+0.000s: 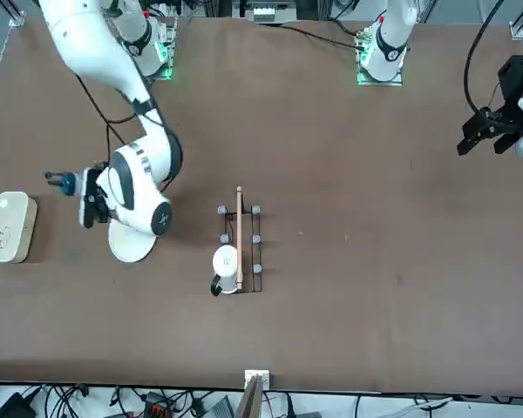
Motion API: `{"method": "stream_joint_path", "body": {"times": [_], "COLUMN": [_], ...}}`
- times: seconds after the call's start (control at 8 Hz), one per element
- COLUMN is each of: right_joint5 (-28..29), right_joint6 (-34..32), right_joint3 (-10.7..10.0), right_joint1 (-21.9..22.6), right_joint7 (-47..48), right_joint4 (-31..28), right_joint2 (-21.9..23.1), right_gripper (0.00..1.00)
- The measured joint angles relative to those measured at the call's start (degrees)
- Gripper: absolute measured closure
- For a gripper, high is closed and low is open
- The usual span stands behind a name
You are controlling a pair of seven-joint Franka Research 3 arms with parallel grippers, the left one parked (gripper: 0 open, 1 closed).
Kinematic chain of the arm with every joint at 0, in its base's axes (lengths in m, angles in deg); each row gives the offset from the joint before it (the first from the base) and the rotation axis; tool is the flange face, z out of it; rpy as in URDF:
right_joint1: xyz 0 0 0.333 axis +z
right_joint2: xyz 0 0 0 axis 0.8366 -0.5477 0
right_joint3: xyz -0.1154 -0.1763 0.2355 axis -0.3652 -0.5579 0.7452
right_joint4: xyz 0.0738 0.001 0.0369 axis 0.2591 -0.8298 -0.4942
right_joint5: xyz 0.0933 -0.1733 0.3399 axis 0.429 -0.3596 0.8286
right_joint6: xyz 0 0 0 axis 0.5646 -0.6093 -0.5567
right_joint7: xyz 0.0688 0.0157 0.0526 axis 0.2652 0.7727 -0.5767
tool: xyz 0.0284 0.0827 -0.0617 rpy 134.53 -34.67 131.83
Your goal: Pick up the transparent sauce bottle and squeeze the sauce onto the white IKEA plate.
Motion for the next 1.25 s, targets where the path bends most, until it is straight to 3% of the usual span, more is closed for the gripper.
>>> {"method": "stream_joint_path", "body": {"times": [0.25,0.75,1.25], "right_joint5": [-2.76,-13.89,-19.01], "right_joint6": [1.88,12.00,14.85], "right_joint3": [-1.76,-2.00,-1.97], "right_joint1": [-4.57,-15.90,-21.73], "right_joint7": [10.06,25.66,33.08], "right_joint4": [-7.86,-23.17,-29.74], "right_joint2": [-0.10,1.82,2.01], "right_gripper": [0.63,0.63,0.63]}}
